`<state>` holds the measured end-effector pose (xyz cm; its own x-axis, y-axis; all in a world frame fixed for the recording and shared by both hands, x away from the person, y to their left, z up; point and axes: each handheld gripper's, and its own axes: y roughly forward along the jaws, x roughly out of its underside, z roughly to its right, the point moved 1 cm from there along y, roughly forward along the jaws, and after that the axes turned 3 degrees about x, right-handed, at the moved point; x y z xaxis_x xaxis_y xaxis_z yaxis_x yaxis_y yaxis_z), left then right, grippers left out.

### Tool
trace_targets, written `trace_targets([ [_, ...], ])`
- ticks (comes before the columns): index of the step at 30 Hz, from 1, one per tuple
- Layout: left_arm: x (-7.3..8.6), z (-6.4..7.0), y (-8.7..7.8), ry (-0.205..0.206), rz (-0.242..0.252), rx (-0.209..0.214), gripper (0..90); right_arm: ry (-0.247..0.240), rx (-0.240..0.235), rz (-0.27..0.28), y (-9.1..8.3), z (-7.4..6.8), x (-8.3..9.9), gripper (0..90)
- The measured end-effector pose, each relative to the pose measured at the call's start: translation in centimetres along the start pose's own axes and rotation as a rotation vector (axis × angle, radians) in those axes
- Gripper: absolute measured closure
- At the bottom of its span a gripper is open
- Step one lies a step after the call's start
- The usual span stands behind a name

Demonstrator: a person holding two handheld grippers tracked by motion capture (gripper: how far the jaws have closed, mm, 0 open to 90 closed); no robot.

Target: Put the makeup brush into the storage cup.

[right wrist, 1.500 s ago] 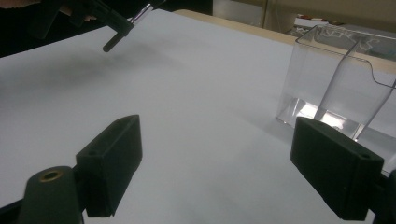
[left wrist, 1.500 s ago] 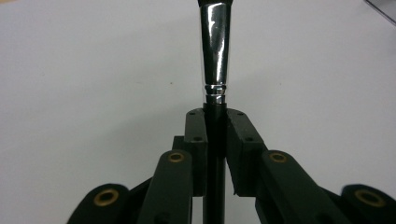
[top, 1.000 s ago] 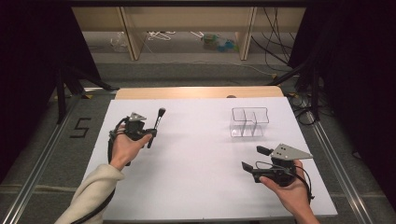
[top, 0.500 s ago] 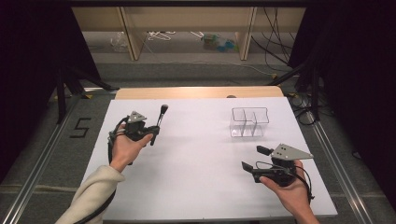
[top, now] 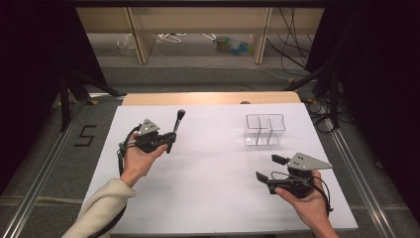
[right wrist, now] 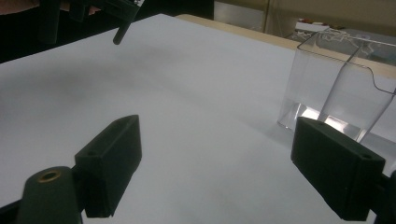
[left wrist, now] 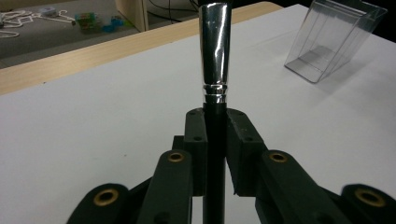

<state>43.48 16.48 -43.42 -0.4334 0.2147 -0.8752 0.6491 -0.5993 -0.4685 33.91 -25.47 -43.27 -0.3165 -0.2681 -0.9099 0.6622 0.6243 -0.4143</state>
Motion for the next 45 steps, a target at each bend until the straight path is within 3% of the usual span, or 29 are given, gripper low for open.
trace_targets([
  [8,-0.1,1.1,-0.3,0.011,0.046,0.033,78.9,0.006,-0.01,0.022,0.1,-0.1,0.0,17.1],
  [10,0.0,1.3,-0.4,0.014,0.048,0.038,79.0,0.005,-0.008,0.021,0.1,-0.1,0.0,17.1],
  [11,0.0,1.5,-0.4,0.012,0.051,0.042,79.0,0.007,-0.004,-0.021,-0.2,-0.1,-0.1,17.1],
  [12,0.0,1.6,-0.5,0.014,0.052,0.043,78.9,0.012,-0.007,-0.023,-0.3,-0.1,-0.1,17.1],
  [21,0.3,2.4,-0.5,0.04,0.062,0.083,79.0,0.016,-0.011,-0.017,-0.2,-0.1,-0.2,17.1],
  [22,0.3,2.5,-0.5,0.042,0.064,0.087,78.9,0.019,-0.014,0.002,-0.1,-0.1,-0.1,17.1],
  [28,0.2,3.1,-0.7,0.056,0.081,0.101,78.9,0.01,-0.01,0.02,0.1,-0.1,-0.1,17.0],
  [35,0.1,3.5,-0.7,0.08,0.079,0.112,78.9,0.019,-0.021,0.001,0.1,-0.2,-0.1,17.1],
  [39,0.0,3.8,-0.8,0.073,0.09,0.114,79.0,0.009,-0.019,0.016,0.2,-0.1,-0.1,17.1],
  [40,0.0,3.8,-0.8,0.077,0.093,0.119,78.9,0.011,-0.011,-0.014,-0.1,-0.1,-0.2,17.1],
  [41,0.0,3.8,-0.9,0.091,0.092,0.12,78.9,0.016,-0.024,0.018,0.2,-0.1,-0.1,17.1],
  [45,-0.1,4.1,-0.9,0.082,0.1,0.121,78.9,0.02,-0.02,0.003,0.1,-0.2,-0.1,17.1],
])
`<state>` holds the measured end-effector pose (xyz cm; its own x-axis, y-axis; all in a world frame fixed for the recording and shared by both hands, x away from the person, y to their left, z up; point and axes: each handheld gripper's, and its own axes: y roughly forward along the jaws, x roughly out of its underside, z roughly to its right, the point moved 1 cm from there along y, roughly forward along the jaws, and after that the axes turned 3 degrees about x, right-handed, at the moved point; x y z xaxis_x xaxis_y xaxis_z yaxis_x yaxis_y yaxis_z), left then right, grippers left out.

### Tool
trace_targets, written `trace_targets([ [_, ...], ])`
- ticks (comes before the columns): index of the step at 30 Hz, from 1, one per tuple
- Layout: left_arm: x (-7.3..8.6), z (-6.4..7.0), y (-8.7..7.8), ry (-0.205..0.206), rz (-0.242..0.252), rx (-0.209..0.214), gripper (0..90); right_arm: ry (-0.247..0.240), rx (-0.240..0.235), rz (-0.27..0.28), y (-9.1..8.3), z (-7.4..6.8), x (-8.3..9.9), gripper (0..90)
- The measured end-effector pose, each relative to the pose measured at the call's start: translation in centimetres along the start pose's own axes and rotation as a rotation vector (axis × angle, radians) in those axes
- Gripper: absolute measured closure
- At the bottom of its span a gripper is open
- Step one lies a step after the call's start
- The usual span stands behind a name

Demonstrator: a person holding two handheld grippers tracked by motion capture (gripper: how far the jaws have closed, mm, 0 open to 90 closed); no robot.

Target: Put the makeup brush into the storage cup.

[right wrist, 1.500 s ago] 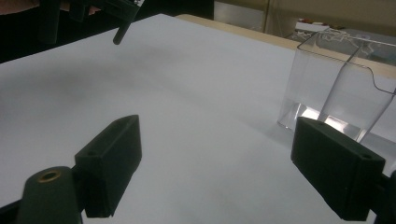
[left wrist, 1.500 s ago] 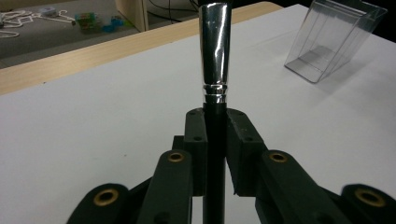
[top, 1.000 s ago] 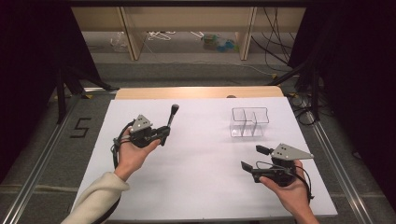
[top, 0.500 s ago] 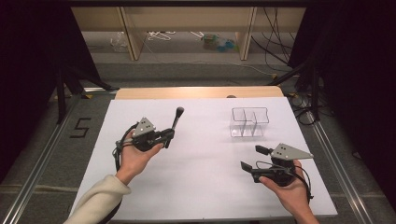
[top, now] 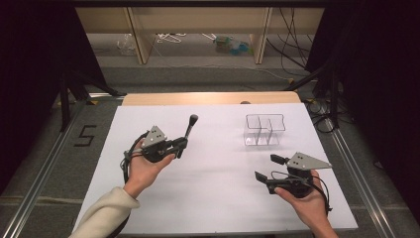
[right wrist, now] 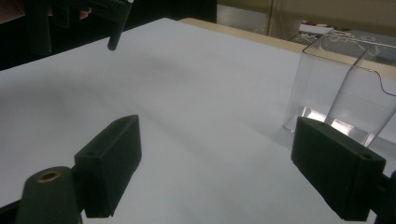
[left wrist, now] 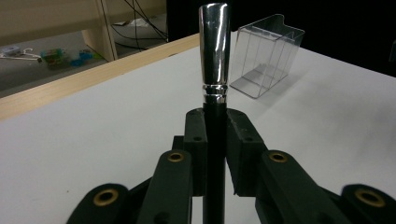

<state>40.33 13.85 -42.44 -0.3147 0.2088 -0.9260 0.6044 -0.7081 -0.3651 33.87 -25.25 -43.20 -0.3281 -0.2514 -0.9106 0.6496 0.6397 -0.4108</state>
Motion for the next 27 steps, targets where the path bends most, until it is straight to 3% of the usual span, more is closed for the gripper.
trace_targets([
  [27,-0.62,0.85,-0.16,0.022,0.037,0.012,78.9,-0.014,0.012,0.021,0.05,0.14,-0.08,17.5],
])
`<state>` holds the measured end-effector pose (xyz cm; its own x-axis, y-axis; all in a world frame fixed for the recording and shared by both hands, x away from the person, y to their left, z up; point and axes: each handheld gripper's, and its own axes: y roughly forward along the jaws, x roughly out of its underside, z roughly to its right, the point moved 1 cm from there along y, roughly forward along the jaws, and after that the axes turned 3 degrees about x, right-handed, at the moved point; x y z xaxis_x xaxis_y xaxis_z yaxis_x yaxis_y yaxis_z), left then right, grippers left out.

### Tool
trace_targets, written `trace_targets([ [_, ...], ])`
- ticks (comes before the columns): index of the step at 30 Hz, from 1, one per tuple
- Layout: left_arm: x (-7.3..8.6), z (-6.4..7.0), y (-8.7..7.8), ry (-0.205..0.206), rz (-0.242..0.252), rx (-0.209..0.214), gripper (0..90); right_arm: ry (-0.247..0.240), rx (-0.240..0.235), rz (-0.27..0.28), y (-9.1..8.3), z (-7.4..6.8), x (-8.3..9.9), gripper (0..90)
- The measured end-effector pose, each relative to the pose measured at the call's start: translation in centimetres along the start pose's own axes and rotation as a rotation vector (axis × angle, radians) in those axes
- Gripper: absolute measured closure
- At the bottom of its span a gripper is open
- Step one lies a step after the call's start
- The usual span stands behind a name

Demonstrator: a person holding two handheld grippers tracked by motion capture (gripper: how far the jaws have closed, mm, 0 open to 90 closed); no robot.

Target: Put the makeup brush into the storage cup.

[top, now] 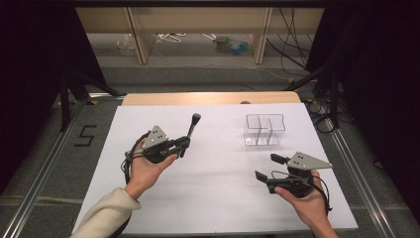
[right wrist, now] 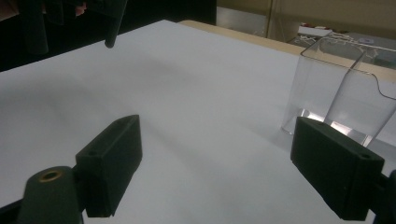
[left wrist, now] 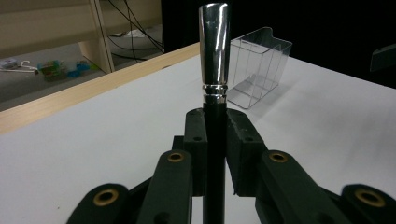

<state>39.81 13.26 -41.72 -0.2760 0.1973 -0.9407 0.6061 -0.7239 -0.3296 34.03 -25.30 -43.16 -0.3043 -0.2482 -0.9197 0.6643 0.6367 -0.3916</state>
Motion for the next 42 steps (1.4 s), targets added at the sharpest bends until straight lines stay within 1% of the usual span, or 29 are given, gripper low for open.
trace_targets([
  [1,0.0,0.0,0.0,0.001,0.003,0.001,78.9,-0.001,-0.001,-0.005,0.0,0.0,0.0,17.5],
  [2,0.0,0.1,0.0,-0.007,0.006,0.005,78.9,-0.003,0.002,-0.021,-0.2,0.0,-0.1,17.5],
  [3,-0.1,0.1,0.0,0.003,0.004,0.002,78.9,-0.003,0.002,-0.021,-0.2,0.0,-0.1,17.6],
  [4,-0.1,0.1,0.0,0.004,0.003,0.002,78.9,0.0,-0.01,0.009,0.1,0.0,0.0,17.7],
  [5,-0.1,0.1,0.0,0.001,0.005,0.002,78.9,-0.001,-0.007,-0.001,0.1,0.0,0.0,17.7],
  [7,-0.2,0.2,0.0,-0.001,0.011,0.003,78.9,0.013,-0.008,-0.025,0.0,-0.1,0.0,17.7],
  [8,-0.2,0.2,0.0,-0.007,0.013,0.005,78.9,0.012,-0.009,-0.023,0.0,-0.1,0.0,17.8],
  [10,-0.2,0.3,0.0,-0.007,0.015,0.007,78.9,0.01,-0.007,-0.022,0.0,-0.1,0.0,17.7],
  [13,-0.2,0.3,0.0,0.002,0.015,0.007,78.9,0.004,-0.009,-0.013,0.1,-0.1,0.0,17.7],
  [14,-0.2,0.4,0.0,0.003,0.015,0.007,78.9,-0.005,-0.013,0.001,0.2,0.0,0.0,17.8],
  [15,-0.2,0.4,0.0,0.004,0.015,0.008,78.9,-0.006,-0.01,0.009,0.2,0.0,0.0,17.8],
  [18,-0.3,0.7,0.1,0.001,0.015,0.014,78.9,-0.006,-0.008,0.0,0.1,0.0,0.0,17.8],
  [20,-0.3,0.8,0.2,0.005,0.017,0.019,78.9,0.0,-0.012,0.012,0.1,0.0,0.0,17.7],
  [21,-0.3,1.0,0.2,0.002,0.018,0.021,78.9,-0.006,0.0,-0.02,-0.2,0.0,-0.1,17.7],
  [22,-0.3,1.1,0.3,-0.004,0.021,0.026,78.9,-0.007,0.001,-0.021,-0.2,0.0,-0.1,17.8],
  [23,-0.3,1.1,0.3,0.004,0.021,0.027,78.9,-0.009,0.001,-0.021,-0.2,0.0,-0.1,17.8],
  [24,-0.3,1.2,0.3,0.002,0.024,0.028,78.9,-0.008,-0.004,-0.005,0.0,0.0,-0.1,17.8],
  [25,-0.3,1.3,0.3,0.002,0.026,0.029,78.9,0.006,-0.006,-0.018,-0.1,-0.2,-0.1,17.8],
  [26,-0.4,1.3,0.3,0.002,0.026,0.031,78.9,0.012,-0.014,-0.006,0.0,-0.2,-0.1,17.8],
  [27,-0.4,1.4,0.3,-0.006,0.028,0.033,78.9,-0.008,-0.006,0.012,0.1,-0.1,-0.1,17.8],
  [28,-0.4,1.4,0.3,0.006,0.029,0.036,78.9,-0.009,-0.003,0.0,0.0,-0.1,-0.1,17.8],
  [30,-0.4,1.6,0.3,0.005,0.028,0.034,78.9,-0.01,-0.003,0.0,0.0,-0.1,-0.1,17.8],
  [31,-0.4,1.6,0.4,0.0,0.034,0.041,78.9,-0.008,-0.009,0.013,0.1,-0.1,-0.1,17.8],
  [32,-0.4,1.7,0.4,0.005,0.032,0.042,78.9,-0.009,-0.006,0.007,0.1,-0.1,-0.1,17.8],
  [33,-0.4,1.8,0.5,0.006,0.037,0.048,78.9,-0.008,-0.009,0.013,0.1,-0.2,-0.1,17.8],
  [34,-0.4,1.9,0.4,0.003,0.031,0.044,78.9,-0.009,-0.009,0.013,0.1,-0.2,-0.1,17.8],
  [40,-0.5,2.2,0.6,0.01,0.036,0.052,78.9,-0.008,-0.012,0.014,0.2,-0.2,-0.1,17.8],
  [42,-0.5,2.3,0.6,0.003,0.04,0.055,78.9,-0.004,-0.013,0.015,0.2,-0.2,-0.2,17.8],
])
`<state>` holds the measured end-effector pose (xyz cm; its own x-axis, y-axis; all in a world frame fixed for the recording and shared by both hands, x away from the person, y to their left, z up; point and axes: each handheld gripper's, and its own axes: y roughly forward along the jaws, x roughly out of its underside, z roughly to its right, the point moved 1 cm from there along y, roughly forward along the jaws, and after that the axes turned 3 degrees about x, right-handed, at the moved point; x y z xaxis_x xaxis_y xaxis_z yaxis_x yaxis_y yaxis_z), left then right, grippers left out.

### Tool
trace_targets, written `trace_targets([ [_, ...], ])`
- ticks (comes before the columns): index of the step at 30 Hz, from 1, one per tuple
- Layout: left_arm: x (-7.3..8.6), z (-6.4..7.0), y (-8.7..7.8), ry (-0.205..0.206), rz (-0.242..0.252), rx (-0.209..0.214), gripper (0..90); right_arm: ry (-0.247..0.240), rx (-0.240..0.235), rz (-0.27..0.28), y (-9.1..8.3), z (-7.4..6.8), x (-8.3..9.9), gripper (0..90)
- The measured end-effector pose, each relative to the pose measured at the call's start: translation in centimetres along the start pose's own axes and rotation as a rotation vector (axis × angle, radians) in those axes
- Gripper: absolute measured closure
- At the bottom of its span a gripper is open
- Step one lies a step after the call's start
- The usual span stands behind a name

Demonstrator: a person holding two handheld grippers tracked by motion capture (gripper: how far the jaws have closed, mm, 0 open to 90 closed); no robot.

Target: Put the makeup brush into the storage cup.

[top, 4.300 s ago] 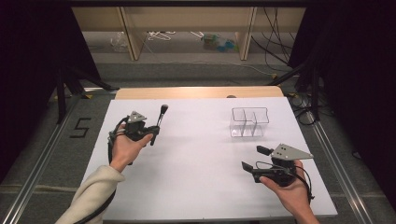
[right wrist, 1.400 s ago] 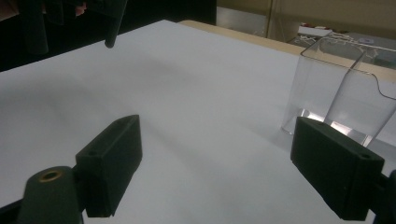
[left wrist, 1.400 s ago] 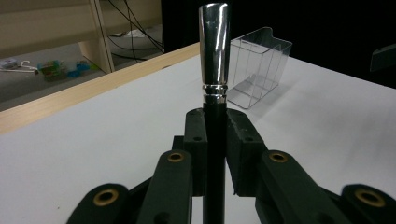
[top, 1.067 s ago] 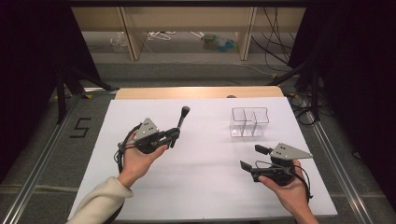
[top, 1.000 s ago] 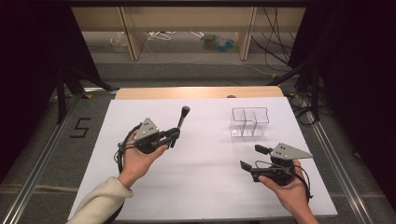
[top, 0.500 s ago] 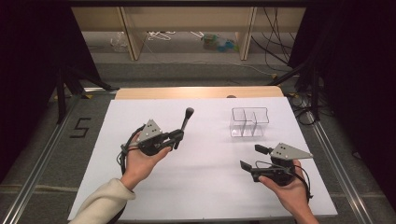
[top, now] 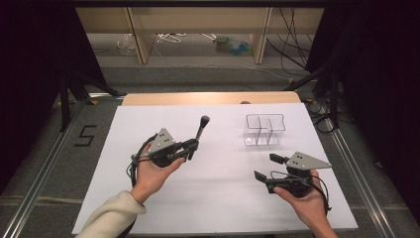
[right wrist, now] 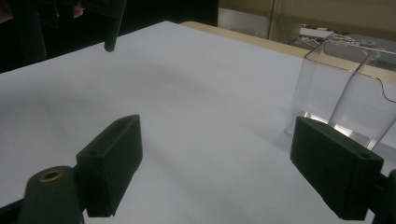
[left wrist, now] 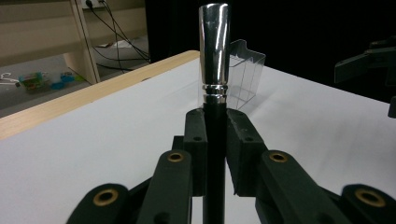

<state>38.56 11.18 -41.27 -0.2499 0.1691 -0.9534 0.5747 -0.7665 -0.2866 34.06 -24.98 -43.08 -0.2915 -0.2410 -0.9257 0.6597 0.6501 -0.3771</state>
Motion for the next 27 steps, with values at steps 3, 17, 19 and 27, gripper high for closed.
trace_targets([
  [3,-0.1,0.1,0.0,0.012,-0.001,0.002,78.9,-0.006,0.002,-0.006,-0.1,0.0,0.0,17.8],
  [17,0.0,0.9,0.4,0.019,0.005,0.018,78.9,0.001,-0.007,0.001,0.2,-0.3,-0.2,17.8],
  [19,-0.1,0.9,0.4,0.024,0.006,0.02,78.9,-0.009,-0.004,-0.013,0.1,-0.3,-0.3,17.8],
  [27,-0.1,1.3,0.5,0.028,0.007,0.026,78.9,-0.007,-0.013,0.006,0.3,-0.5,-0.5,17.8],
])
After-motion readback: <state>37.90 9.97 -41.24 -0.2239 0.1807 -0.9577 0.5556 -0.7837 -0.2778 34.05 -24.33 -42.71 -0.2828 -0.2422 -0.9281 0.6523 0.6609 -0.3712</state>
